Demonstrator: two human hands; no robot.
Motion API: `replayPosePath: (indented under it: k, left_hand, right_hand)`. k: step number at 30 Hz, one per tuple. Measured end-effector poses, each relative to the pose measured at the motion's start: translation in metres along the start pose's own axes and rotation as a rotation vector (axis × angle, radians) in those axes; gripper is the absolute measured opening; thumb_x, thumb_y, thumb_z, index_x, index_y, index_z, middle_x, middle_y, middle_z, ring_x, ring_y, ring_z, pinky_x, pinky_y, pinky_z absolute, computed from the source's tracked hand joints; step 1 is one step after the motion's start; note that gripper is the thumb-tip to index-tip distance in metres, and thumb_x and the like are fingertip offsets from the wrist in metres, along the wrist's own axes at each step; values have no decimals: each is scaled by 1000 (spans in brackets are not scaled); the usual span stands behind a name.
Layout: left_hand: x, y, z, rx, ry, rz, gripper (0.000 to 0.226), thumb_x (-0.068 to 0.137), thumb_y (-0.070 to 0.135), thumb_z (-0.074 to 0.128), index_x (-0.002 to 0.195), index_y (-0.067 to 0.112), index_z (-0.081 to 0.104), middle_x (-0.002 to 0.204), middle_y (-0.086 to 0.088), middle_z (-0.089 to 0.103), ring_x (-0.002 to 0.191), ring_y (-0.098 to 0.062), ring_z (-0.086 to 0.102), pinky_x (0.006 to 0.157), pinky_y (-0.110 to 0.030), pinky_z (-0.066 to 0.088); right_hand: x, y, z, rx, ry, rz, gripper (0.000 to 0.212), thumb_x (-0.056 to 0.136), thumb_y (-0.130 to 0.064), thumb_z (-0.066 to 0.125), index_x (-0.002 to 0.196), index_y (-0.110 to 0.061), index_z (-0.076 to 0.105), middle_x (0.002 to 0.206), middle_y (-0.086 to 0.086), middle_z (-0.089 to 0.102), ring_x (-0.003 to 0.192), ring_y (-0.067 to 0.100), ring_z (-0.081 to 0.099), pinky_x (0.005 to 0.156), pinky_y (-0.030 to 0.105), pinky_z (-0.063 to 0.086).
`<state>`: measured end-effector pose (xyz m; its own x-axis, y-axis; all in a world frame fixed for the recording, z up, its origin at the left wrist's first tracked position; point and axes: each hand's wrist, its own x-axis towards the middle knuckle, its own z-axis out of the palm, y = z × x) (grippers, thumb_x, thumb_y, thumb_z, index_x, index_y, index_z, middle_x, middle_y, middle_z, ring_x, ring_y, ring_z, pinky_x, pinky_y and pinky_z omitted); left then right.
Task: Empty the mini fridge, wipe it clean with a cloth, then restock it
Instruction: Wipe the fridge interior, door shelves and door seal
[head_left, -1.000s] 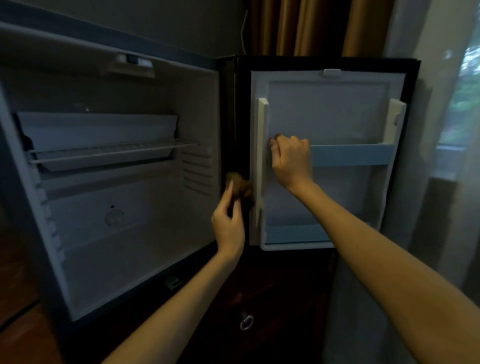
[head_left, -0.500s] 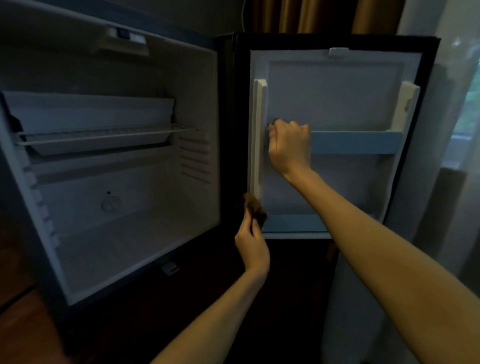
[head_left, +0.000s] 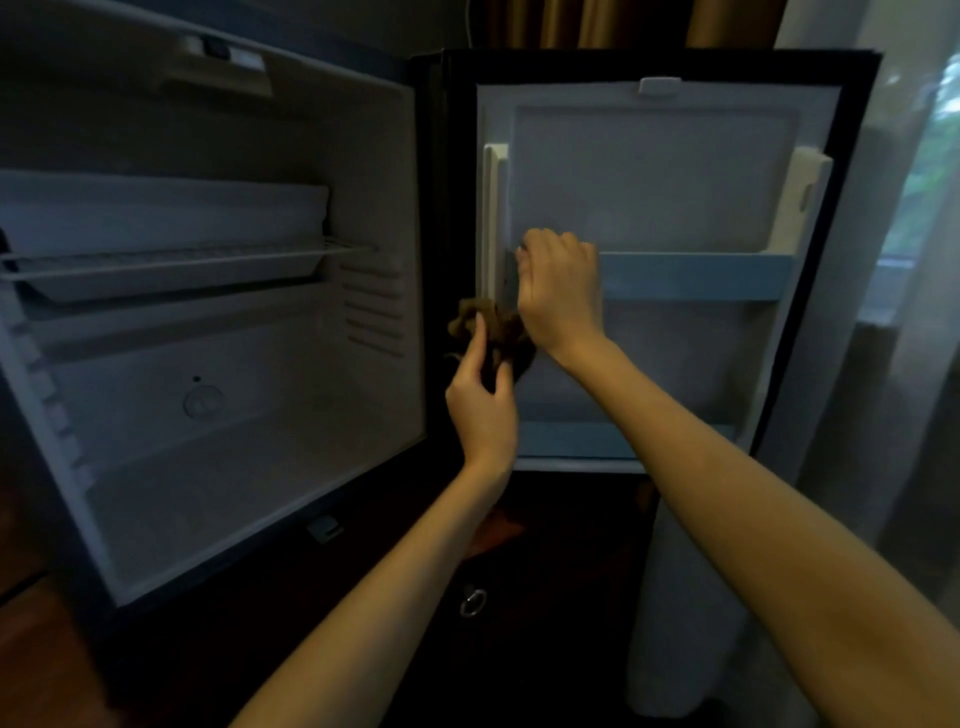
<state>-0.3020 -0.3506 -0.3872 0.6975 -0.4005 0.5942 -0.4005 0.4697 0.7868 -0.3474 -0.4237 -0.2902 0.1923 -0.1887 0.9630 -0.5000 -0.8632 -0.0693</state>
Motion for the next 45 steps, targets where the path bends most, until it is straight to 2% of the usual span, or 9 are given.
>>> replayPosePath:
  k: [4,7,10,15,22,25,31,39,45]
  left_hand:
    - [7,-10,1,-31,32,-62,57,90,-7,57,141,18,47,130,5,57,119,1,49,106,-21,40]
    - [-23,-34,-2,-16,89,-174,49,92,-1,58,138,14,51,129,4,59,121,-5,51,105,-20,38]
    - [-52,-58,-2,27,149,-320,43,93,3,58,135,12,54,126,1,62,116,-6,53,99,-18,38]
    - [-72,-64,7,-119,302,-615,34,94,6,58,128,5,60,106,4,64,110,-20,61,91,-26,46]
    - [-90,-29,36,-683,338,-1250,26,97,10,55,122,4,58,131,-14,56,113,-25,57,79,-29,50]
    - [-108,-18,55,-749,233,-1262,6,97,9,55,95,6,60,127,-17,59,80,-17,58,59,-25,49]
    - [-82,-14,17,-578,351,-1253,34,93,9,61,127,4,56,132,-13,54,124,-26,51,84,-31,47]
    - [-59,-16,-15,-422,386,-1070,33,90,-3,59,124,-2,59,118,-17,63,110,-31,62,89,-34,50]
    - [-93,-5,20,-536,205,-1275,39,90,8,64,128,6,53,128,-11,58,117,-26,58,83,-32,48]
  right_hand:
    - [-72,18,-9,105,-29,-128,39,87,-7,47,125,-7,55,127,13,48,118,29,45,104,37,31]
    - [-129,50,-9,-56,-205,6,28,90,-22,48,105,-8,67,95,14,68,87,32,63,82,37,44]
    - [-148,69,-6,-122,-352,189,35,93,-29,51,78,-5,71,70,16,69,62,36,64,55,26,32]
    - [-148,64,-9,-148,-369,153,39,95,-30,44,79,-8,72,72,13,70,61,34,65,46,29,42]
    - [-151,49,-21,-208,-461,85,48,96,-32,38,74,-9,74,69,13,71,62,31,67,51,32,46]
    - [-146,51,-30,-207,-638,139,45,104,-33,33,99,-8,70,102,15,70,94,33,64,71,37,44]
    - [-134,56,-43,-177,-853,210,46,106,-35,27,105,-11,66,115,15,66,104,34,59,77,37,40]
    - [-126,44,-52,-207,-1014,169,42,106,-31,26,129,-19,59,130,11,59,113,31,55,83,36,40]
    - [-111,61,-78,157,-1165,295,31,101,-16,45,127,-11,63,128,5,63,114,20,56,90,27,40]
